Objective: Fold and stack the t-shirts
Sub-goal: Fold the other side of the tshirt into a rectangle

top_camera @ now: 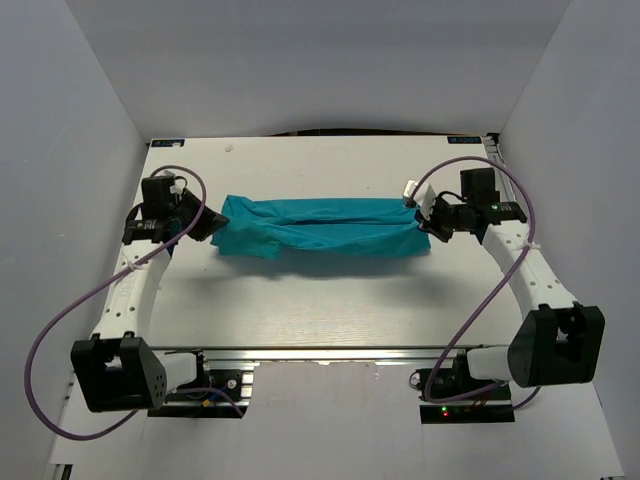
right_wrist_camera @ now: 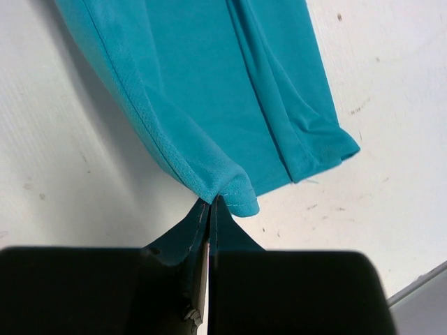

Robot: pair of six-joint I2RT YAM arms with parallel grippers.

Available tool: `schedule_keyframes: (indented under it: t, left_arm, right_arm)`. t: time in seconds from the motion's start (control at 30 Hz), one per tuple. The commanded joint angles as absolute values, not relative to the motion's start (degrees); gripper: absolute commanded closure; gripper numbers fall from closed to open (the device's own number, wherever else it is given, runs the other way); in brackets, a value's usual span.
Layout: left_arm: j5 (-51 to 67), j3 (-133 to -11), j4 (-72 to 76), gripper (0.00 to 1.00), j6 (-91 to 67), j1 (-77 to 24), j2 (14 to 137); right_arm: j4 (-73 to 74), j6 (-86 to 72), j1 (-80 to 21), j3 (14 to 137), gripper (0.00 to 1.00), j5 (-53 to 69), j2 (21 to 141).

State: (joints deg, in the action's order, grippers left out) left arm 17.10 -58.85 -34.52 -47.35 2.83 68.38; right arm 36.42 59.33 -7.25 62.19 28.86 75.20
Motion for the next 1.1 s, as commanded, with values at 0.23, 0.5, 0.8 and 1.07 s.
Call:
schedule_keyframes:
  t: [0.23,0.5,0.8,1.07]
  left_arm:
    - [14.0,-64.3,-34.3,1.0,-47.7,3.9,77.3]
    - [13.6,-66.2,-34.3,1.0,-48.2,4.8,81.6]
    - [13.9,-70.5,-34.2,1.0,-48.3,5.2,87.1]
    - [14.0,-74.1,-34.3,1.0,-47.7,5.5,92.4]
  right_arm:
    - [34.0,55.3,-3.8,69.4,1.0,27.2,85.8]
    - [34.3,54.2,-1.7,72.7,1.0,27.4,91.5]
    - [33.3,51.7,-1.1,76.5,1.0,27.7,96.0]
    - [32.4,51.0,-1.1,80.5,1.0,27.2,100.1]
